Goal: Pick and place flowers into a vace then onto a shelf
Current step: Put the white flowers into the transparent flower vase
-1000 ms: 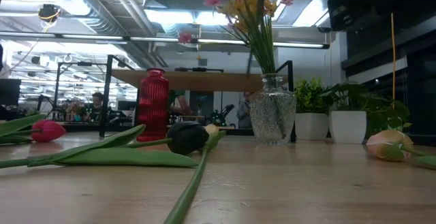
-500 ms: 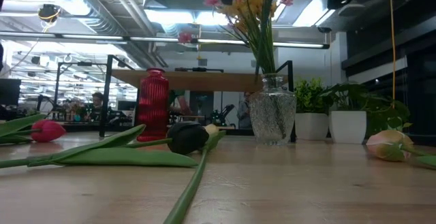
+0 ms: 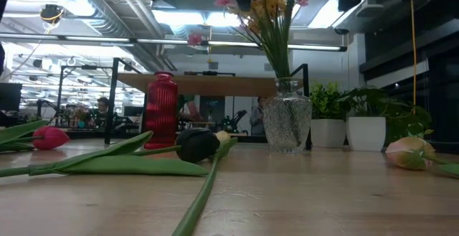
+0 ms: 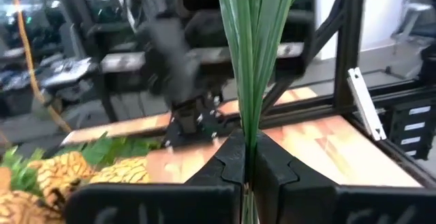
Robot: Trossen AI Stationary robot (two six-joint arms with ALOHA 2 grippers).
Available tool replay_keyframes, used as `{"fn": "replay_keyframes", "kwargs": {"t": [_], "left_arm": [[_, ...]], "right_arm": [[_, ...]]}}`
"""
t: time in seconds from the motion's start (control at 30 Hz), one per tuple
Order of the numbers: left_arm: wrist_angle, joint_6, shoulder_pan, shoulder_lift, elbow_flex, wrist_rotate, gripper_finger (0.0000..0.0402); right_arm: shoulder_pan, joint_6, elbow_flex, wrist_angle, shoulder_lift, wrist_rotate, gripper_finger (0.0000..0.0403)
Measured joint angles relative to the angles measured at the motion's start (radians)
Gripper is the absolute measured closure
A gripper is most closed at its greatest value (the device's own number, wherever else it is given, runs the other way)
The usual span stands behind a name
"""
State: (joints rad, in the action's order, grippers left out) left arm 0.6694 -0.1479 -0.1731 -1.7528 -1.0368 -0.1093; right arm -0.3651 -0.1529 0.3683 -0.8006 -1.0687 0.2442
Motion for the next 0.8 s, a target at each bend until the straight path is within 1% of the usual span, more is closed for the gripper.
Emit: {"fn": "replay_keyframes", "kwargs": {"t": [0.17,0.23,0.33,0.43,0.6,0.8], "left_arm": [[0.029,-0.005,0.016,-0.031,0.000,0.022,0.0396],[0.031,-0.005,0.021,-0.031,0.000,0.019,0.0396],[0.031,-0.005,0.027,-0.031,0.000,0.019,0.0397],[0.039,-0.017,0.027,-0.031,0.000,0.021,0.0397],[0.036,-0.042,0.025,-0.031,0.000,0.023,0.0396],[0.031,-0.041,0.022,-0.029,0.000,0.024,0.0397]], "right_arm": [[0.036,0.013,0.017,-0.017,-0.060,-0.001,0.0222],[0.040,0.013,0.035,-0.020,-0.082,-0.012,0.0222],[0.040,0.017,0.059,-0.019,-0.126,-0.057,0.0222],[0.040,-0.016,0.090,-0.019,-0.159,-0.061,0.0222],[0.048,-0.050,0.111,-0.015,-0.176,-0.054,0.0225],[0.049,-0.032,0.111,-0.010,-0.158,-0.054,0.0249]]}}
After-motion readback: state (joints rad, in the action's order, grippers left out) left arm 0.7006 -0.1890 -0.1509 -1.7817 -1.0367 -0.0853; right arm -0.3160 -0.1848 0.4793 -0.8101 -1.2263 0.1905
